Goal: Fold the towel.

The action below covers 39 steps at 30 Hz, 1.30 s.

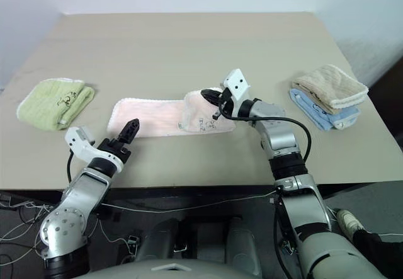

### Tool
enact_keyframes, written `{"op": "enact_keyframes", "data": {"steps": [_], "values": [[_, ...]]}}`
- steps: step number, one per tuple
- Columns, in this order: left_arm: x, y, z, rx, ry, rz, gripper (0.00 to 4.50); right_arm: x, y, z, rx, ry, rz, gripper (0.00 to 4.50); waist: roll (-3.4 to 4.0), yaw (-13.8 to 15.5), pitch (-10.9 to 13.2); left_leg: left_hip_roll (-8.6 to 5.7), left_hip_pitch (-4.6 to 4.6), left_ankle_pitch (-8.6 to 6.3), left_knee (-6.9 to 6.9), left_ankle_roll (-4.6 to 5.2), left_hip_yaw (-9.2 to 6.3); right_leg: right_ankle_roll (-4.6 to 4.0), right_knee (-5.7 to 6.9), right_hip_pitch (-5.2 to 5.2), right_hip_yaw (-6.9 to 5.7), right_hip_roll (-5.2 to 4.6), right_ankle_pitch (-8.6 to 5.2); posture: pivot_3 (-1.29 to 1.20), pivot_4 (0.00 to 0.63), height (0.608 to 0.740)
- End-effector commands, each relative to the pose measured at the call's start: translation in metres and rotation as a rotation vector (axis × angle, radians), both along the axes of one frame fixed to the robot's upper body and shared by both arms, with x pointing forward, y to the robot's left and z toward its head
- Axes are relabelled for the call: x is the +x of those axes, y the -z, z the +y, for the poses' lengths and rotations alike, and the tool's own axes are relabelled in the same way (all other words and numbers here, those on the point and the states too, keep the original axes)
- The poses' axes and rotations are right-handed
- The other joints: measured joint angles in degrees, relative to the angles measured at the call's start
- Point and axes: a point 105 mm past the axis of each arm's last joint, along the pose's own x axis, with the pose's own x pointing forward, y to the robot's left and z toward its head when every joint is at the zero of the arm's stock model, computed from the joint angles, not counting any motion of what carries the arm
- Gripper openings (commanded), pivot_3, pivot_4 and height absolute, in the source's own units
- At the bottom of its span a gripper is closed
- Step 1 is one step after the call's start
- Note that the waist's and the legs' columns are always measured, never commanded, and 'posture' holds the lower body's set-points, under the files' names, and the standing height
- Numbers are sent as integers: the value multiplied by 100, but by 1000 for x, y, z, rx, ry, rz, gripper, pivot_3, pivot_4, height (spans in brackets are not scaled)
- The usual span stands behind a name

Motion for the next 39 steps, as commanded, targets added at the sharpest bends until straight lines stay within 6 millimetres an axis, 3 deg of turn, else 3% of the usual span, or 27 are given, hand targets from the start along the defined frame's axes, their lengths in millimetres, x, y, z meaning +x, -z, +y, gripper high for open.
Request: {"op": "enact_keyframes", "data": {"steps": [1, 4, 9, 12, 18, 25, 38, 39], "values": [[1, -10, -1, -26, 10, -34, 4500, -5, -16, -4, 25, 6, -57, 49, 0, 3, 0, 1, 0, 0, 0, -1, 0, 0, 0, 0, 0, 0, 0, 0, 150, 740], [2, -7, 3, -71, -23, -12, 4500, -6, -16, -6, 22, 14, -57, 49, 0, 4, 0, 0, 0, 0, 0, -1, 0, -1, -1, 0, 0, -1, 0, 0, 150, 740], [2, 3, 23, -357, -222, 63, 4500, -4, -18, -10, 19, 25, -58, 49, -2, 4, 1, 2, 0, -1, 0, 1, -2, -1, -3, 1, 2, -3, 0, 0, 150, 740], [0, 11, 37, -374, -311, 101, 4500, -3, -18, -9, 15, 22, -57, 49, -2, 4, 0, 3, 0, -9, 0, 15, -1, -3, -3, 1, 2, -2, -2, 0, 150, 740], [1, 6, 46, -383, -342, 81, 4500, -3, -15, -5, 10, 10, -53, 49, -1, 3, 0, 2, 0, -9, 0, 17, 0, -6, -3, 1, 1, 3, -3, 0, 150, 740], [12, 11, 47, -409, -333, 137, 4500, -4, -19, -2, 13, 3, -60, 49, -1, 17, 0, 1, 1, -7, 0, 16, -1, -4, -3, 4, 0, 4, -2, 0, 150, 740], [22, 3, 30, -417, -216, 115, 37, -6, -20, -11, 18, 35, -63, 0, -2, 17, 1, 0, 1, 1, 1, 1, -1, -1, -3, 5, -1, 4, -1, 0, 150, 740], [22, 2, 30, -416, -214, 108, 37, -7, -19, -11, 19, 37, -63, 0, -2, 18, 1, 0, 1, 1, 1, 1, -1, -1, -4, 5, -1, 4, -1, 0, 150, 740]]}}
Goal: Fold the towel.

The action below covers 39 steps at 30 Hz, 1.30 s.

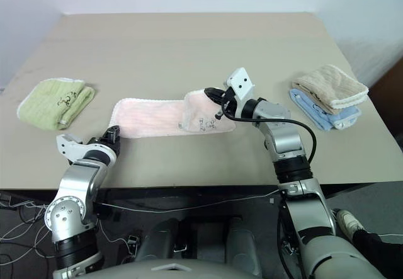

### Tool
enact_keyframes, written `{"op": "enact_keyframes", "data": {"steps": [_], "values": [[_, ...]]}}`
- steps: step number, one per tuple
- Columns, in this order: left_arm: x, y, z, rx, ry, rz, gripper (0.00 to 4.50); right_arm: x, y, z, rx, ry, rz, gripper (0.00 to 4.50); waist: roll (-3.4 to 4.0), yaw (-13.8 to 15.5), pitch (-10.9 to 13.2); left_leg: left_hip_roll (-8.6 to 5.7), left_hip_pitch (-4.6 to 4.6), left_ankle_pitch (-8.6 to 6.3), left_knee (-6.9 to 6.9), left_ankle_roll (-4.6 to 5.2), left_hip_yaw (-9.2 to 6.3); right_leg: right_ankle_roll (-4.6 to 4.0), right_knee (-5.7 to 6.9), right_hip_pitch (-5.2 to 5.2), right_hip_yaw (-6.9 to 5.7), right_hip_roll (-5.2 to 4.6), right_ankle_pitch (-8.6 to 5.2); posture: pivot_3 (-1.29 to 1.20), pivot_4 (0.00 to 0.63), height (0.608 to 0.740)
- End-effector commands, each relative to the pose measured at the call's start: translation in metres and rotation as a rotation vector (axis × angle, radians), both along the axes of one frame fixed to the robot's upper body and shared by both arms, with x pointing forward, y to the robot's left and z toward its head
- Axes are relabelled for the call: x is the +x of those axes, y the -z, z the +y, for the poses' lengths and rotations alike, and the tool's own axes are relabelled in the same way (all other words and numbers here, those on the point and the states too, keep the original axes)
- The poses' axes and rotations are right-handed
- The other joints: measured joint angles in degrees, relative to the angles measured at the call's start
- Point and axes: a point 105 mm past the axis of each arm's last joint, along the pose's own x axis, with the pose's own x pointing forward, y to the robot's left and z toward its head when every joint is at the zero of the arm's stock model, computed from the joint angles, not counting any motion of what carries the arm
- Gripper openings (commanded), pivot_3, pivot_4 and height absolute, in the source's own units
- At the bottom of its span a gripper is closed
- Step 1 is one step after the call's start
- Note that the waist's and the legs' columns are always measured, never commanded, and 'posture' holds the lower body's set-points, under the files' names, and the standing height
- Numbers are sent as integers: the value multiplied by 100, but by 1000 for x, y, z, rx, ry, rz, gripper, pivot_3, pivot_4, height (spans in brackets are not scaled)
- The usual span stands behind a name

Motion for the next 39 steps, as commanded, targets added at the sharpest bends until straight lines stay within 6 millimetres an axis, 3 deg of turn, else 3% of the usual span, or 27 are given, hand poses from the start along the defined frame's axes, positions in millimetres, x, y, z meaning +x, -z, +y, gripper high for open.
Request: {"op": "enact_keyframes", "data": {"steps": [1, 4, 13, 17, 21, 24, 29, 31, 34, 39], "values": [[4, -15, -4, 3, 27, -66, 37, -3, -17, -3, 28, 5, -61, 0, 0, 2, 0, 0, 0, 0, 0, 0, 0, 0, 0, 0, 0, 0, 0, 0, 150, 740], [5, -23, 2, 15, 12, -107, 37, -4, -17, -4, 31, 10, -60, 0, 0, 0, 0, 0, 0, 0, 0, -1, 0, 0, 0, 0, 0, 0, 0, 0, 150, 740], [2, -90, 54, 275, -39, -381, 37, 0, -18, -16, 37, 57, -62, 0, 0, -21, 2, 2, -1, 1, -3, -4, 1, -1, -1, -4, -1, 2, -1, 0, 150, 740], [1, -109, 53, 425, 36, -450, 37, 3, -17, -26, 43, 97, -51, 0, 0, -9, 3, 1, -2, -5, -5, -16, 3, -2, -2, -6, 0, 1, -1, 0, 150, 740], [3, -136, 10, 687, 289, -607, 37, 4, -5, -43, 34, 157, -20, 0, -5, 11, 6, -1, -3, -8, -5, -22, 4, -6, -3, -6, -2, 0, -4, 0, 150, 740], [3, -142, -31, 832, 499, -721, 37, 3, 0, -49, 35, 187, -8, 0, -5, -4, 7, -4, -8, -8, -6, -24, 7, -7, -3, -10, -2, -1, -4, 0, 150, 740], [-1, -124, -99, 1050, 836, -844, 37, 1, 4, -54, 47, 224, -2, 0, 0, -30, 9, -1, -8, -3, -22, -34, 15, 2, -5, -20, 4, 6, 0, 0, 150, 740], [-3, -106, -119, 1168, 960, -859, 37, 0, 5, -56, 52, 238, -3, 0, 1, -29, 9, 3, -8, 1, -25, -38, 15, 2, -5, -22, 4, 13, 0, 0, 150, 740], [-2, -81, -134, 1327, 1074, -858, 37, -1, 4, -58, 58, 252, -8, 0, 4, -38, 11, 6, -8, 3, -27, -40, 20, 2, -4, -26, 7, 17, 0, 0, 150, 740], [16, -59, -136, 1364, 1093, -744, 37, -7, 5, -60, 64, 266, -10, 0, 2, -18, 13, 10, -12, 8, -25, -31, 15, 3, -3, -30, 7, 17, -1, 0, 150, 740]]}}
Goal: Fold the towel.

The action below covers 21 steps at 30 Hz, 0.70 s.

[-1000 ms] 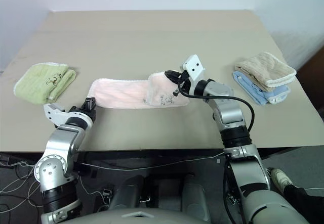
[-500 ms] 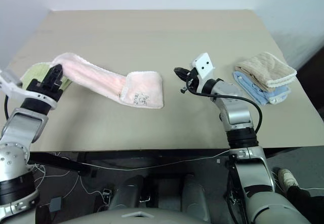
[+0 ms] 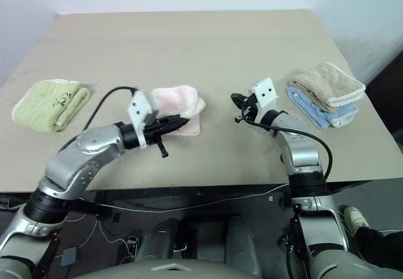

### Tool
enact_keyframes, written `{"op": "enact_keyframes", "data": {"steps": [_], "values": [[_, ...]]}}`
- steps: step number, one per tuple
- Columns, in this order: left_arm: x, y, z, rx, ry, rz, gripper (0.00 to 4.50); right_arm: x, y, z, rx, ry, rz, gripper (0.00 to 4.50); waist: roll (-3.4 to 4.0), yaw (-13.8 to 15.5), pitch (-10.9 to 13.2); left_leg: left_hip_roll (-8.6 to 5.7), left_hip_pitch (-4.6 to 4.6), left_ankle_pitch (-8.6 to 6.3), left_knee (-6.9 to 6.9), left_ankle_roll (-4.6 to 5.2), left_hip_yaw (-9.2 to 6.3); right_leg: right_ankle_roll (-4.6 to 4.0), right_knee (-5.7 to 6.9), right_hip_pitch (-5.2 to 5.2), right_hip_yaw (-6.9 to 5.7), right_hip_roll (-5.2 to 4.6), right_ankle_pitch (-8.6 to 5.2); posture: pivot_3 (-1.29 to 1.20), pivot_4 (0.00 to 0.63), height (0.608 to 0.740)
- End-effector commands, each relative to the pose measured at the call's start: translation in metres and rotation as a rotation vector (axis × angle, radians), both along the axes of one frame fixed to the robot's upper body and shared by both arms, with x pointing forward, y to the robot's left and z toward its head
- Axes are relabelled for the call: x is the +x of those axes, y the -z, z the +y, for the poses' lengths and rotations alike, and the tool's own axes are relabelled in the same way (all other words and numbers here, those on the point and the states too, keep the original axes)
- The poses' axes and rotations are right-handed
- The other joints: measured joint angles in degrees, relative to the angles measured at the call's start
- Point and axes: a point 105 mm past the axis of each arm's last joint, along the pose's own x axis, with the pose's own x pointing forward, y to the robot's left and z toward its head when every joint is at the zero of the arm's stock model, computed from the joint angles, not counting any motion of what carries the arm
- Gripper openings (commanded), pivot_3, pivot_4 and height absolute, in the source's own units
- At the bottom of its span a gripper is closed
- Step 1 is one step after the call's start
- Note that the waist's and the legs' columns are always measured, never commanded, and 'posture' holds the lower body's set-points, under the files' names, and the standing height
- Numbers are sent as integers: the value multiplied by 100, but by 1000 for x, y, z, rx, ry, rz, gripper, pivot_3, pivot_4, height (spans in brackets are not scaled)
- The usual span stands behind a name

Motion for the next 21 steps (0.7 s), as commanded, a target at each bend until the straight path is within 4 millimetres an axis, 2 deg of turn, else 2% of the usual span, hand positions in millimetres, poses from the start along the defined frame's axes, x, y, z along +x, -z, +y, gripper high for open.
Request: {"op": "enact_keyframes", "data": {"steps": [1, 5, 12, 15, 17, 19, 21], "values": [[8, -3, -2, 32, -23, -39, 37, -5, -18, -2, 18, 7, -63, 0, 0, 10, 0, 0, -1, 1, 1, 3, 0, 0, 0, 0, 0, -1, 0, 0, 150, 740], [12, 1, -1, 7, -47, -13, 37, -7, -17, 0, 18, 5, -62, 0, -1, 13, 1, -2, -4, 4, 2, 10, -2, 0, -1, 0, 0, -5, 0, 0, 150, 740], [-4, -4, -3, -157, 11, 70, 2296, -7, -22, 4, 14, -9, -69, 0, -1, 8, 1, 0, -5, 5, 6, 12, -3, 1, 2, -1, 0, -4, 0, 0, 150, 740], [-14, -18, 4, -275, 39, 84, 3314, -5, -26, 7, 8, -21, -79, 0, -1, 5, 1, 0, -5, 5, 7, 12, -4, 2, 4, -1, 0, -3, 1, 0, 150, 740], [-15, -37, 14, -386, 24, 48, 3951, -5, -32, 13, 19, -39, -92, 0, -2, 6, 1, 0, -5, 5, 9, 12, -4, 2, 4, -1, 0, -4, 1, 0, 150, 740], [-7, -50, 29, -444, -60, 6, 3951, -6, -39, 22, 38, -69, -103, 0, -2, 11, 1, 0, -5, 5, 12, 12, -7, 2, 6, 1, -1, -5, 1, 0, 150, 740], [4, -53, 45, -445, -165, -26, 3951, -9, -46, 35, 60, -115, -117, 0, -3, 9, 2, 0, -5, 5, 14, 12, -8, 2, 7, 4, -2, -5, 1, 0, 150, 740]]}}
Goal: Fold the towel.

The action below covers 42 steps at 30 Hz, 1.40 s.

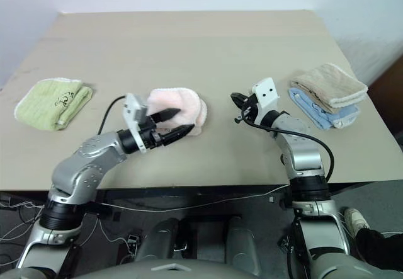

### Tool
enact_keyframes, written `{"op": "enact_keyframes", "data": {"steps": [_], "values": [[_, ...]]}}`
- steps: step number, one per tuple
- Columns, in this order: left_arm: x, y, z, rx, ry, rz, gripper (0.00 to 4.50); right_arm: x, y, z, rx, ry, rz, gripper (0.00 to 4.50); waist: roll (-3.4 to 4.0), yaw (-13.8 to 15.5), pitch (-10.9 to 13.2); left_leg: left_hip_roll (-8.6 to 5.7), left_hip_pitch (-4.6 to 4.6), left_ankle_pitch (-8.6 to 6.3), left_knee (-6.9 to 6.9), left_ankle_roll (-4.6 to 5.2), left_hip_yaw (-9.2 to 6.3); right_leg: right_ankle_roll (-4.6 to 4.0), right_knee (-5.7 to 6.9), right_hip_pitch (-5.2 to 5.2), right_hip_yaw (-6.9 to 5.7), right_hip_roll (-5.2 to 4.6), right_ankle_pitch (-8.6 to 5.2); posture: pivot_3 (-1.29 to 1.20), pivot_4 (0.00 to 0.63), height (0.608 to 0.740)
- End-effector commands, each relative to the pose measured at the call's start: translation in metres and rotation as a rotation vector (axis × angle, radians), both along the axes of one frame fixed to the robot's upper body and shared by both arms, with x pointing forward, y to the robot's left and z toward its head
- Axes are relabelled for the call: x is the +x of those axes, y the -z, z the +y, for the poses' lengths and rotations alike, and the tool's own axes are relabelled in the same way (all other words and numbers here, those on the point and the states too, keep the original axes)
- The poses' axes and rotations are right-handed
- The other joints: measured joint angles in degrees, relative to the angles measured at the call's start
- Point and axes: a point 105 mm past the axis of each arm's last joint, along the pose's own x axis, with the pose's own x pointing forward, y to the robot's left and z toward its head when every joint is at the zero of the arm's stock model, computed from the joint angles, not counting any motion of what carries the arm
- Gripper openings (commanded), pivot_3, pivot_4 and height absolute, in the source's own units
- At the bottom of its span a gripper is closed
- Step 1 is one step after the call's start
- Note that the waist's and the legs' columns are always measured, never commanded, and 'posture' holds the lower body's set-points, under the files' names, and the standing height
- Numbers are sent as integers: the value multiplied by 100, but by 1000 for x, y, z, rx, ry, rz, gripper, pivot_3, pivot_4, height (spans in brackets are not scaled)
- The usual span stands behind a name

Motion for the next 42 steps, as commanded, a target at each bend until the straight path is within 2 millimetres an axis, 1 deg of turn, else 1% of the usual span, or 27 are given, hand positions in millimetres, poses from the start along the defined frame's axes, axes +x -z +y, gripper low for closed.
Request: {"op": "enact_keyframes", "data": {"steps": [1, 3, 4, 5, 8, 10, 11, 12, 13, 14, 16, 18, 23, 25, 28, 29, 30, 32, 34, 35, 37, 39, 42], "values": [[15, -20, 26, -11, -168, -72, 3748, -9, -32, 29, 45, -108, -90, 0, 0, -1, 0, 0, 0, 0, 0, 0, -1, 0, 0, 0, 0, 1, 0, 0, 150, 740], [21, -20, 33, 19, -224, -88, 3335, -12, -37, 44, 53, -152, -99, 0, 0, -1, 0, 0, 0, 0, 0, 0, -1, 0, 0, 0, -1, 4, 0, 0, 150, 740], [23, -20, 34, 29, -237, -99, 3027, -13, -39, 49, 58, -170, -100, 0, 0, 0, 0, 0, 0, 0, 0, 0, 0, 1, 0, 0, -1, 4, 0, 0, 150, 740], [26, -16, 35, 53, -249, -101, 2663, -15, -42, 60, 76, -204, -94, 0, 0, 4, 0, -1, 0, 0, 0, 1, 0, 1, 0, 1, -1, 4, 0, 0, 150, 740], [32, -5, 35, 109, -255, -100, 1647, -18, -42, 81, 97, -267, -74, 0, -1, 4, 0, -1, 0, 0, 0, 1, 0, 1, 1, 1, -3, 4, 0, 0, 150, 740], [35, 5, 35, 153, -256, -95, 934, -19, -37, 91, 93, -292, -59, 0, -1, 2, 0, -1, 0, 0, 0, 0, 0, 0, 1, 0, -4, 4, 0, 0, 150, 740], [38, 13, 35, 191, -258, -89, 595, -18, -31, 96, 93, -297, -33, 0, -1, 4, 0, -1, -1, 0, 0, 1, 0, 0, 1, 0, -4, 4, 0, 0, 150, 740], [41, 23, 35, 228, -258, -73, 213, -15, -19, 101, 72, -292, 6, 0, -1, 2, 0, -1, -1, 0, 0, 0, 0, 0, 1, 1, -5, 4, 0, 0, 150, 740], [43, 30, 35, 253, -257, -63, 69, -13, -10, 103, 55, -287, 32, 0, -1, -2, -2, -2, -1, 0, 0, 0, 0, 0, 1, 0, -5, 4, 0, 0, 150, 740], [45, 41, 33, 280, -248, -40, 69, -10, 6, 106, 24, -278, 74, 0, -1, -1, -2, -2, 0, 0, 0, 0, 1, 0, 1, 1, -5, 4, 0, 0, 150, 740], [47, 61, 30, 336, -227, -4, 69, -7, 31, 108, -19, -260, 137, 0, 0, -2, -2, -1, -1, 0, 0, 0, 1, 0, 1, -1, -6, 4, 0, 0, 150, 740], [49, 76, 27, 386, -217, 19, 69, -6, 48, 109, -47, -250, 179, 0, -1, -2, -2, -2, -3, 0, 0, 0, 2, 0, 1, -3, -5, 4, 0, 0, 150, 740], [47, 89, 27, 415, -209, 40, 69, -6, 68, 107, -80, -231, 224, 0, 1, -9, -7, 0, -4, 1, 0, -1, 1, 0, 3, -4, -5, 4, 0, 0, 150, 740], [46, 88, 30, 398, -217, 43, 69, -7, 70, 106, -80, -232, 222, 0, 1, -9, -7, 0, -4, 0, 0, -1, 1, 0, 3, -4, -5, 3, 0, 0, 150, 740], [46, 63, 36, 250, -242, 22, 69, -10, 55, 106, -44, -249, 164, 0, 1, -12, -7, 0, -4, 0, 0, -1, 1, 0, 3, -4, -5, 1, 0, 0, 150, 740], [46, 47, 41, 169, -265, 5, 69, -11, 45, 105, -17, -259, 135, 0, 1, -12, -7, 0, -4, 0, 0, -1, 0, 0, 3, -4, -5, 0, 0, 0, 150, 740], [47, 31, 49, 82, -293, -4, 69, -13, 33, 102, 14, -272, 103, 0, -1, -10, -4, 0, -4, 0, 0, -1, 0, 0, 3, -4, -5, 0, 0, 0, 150, 740], [45, 7, 69, -39, -342, -3, 69, -17, 12, 94, 55, -286, 44, 0, -7, -19, 0, 0, -9, 1, 3, -1, -4, 1, 5, -6, -5, -3, 1, 0, 150, 740], [42, -4, 91, -127, -388, 36, 69, -19, -1, 83, 70, -276, 5, 0, -6, -24, 0, 1, -9, 1, 4, -1, -5, 1, 5, -6, -5, -5, 1, 0, 150, 740], [41, -5, 101, -155, -408, 72, 69, -19, -6, 78, 74, -268, -7, 0, -6, -23, 0, 1, -8, 1, 4, -1, -7, 1, 5, -6, -6, -4, 1, 0, 150, 740], [39, -1, 113, -194, -419, 161, 419, -19, -12, 68, 74, -249, -24, 0, -6, -23, -1, 0, -6, 0, 4, -1, -6, 1, 4, -2, -6, -2, 1, 0, 150, 740], [36, 8, 119, -240, -400, 266, 946, -19, -15, 59, 65, -225, -37, 0, -6, -6, 0, -1, -5, 0, 4, 0, -7, 2, 4, 0, -7, 0, 1, 0, 150, 740], [35, 20, 118, -320, -379, 403, 2017, -17, -17, 53, 57, -200, -43, 0, -8, 3, 0, -2, -5, 0, 7, 0, -9, 2, 3, 4, -10, 0, 1, 0, 150, 740]]}}
